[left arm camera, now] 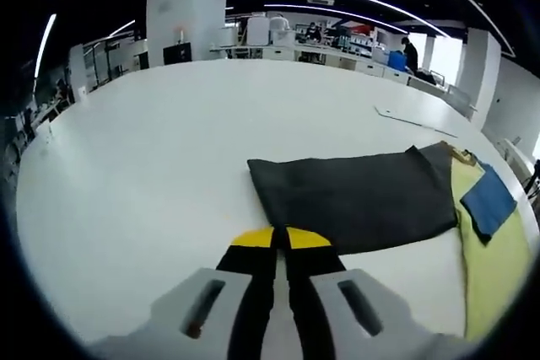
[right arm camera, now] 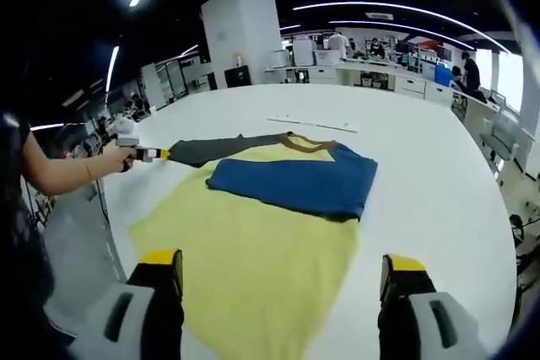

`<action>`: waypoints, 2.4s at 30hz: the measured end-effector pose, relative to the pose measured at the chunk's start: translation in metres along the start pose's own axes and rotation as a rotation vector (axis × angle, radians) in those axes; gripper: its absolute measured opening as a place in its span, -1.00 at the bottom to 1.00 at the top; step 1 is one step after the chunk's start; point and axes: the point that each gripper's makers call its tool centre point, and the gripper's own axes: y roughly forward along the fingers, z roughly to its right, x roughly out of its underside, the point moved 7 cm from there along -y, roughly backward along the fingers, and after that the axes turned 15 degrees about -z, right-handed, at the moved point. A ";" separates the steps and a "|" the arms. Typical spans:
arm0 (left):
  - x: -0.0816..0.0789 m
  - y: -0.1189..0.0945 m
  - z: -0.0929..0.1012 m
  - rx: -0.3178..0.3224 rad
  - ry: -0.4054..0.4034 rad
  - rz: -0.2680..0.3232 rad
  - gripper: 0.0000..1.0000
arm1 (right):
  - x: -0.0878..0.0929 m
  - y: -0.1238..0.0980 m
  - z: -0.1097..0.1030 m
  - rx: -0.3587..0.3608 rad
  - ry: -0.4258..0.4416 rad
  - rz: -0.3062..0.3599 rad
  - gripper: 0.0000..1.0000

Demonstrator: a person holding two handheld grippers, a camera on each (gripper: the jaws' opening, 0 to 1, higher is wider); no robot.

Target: Fold the garment on the visible template until the final outline fits inside the template.

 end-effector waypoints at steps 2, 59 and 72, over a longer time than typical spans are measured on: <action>0.000 -0.004 0.002 -0.010 0.014 0.007 -0.99 | 0.000 0.000 0.000 0.002 -0.004 -0.003 0.95; -0.095 -0.064 0.169 0.198 0.367 0.228 -1.00 | 0.013 -0.004 -0.003 -0.043 -0.018 0.015 0.99; -0.108 -0.065 0.216 0.262 0.422 0.250 -1.00 | 0.016 -0.003 -0.006 -0.060 -0.021 -0.002 0.98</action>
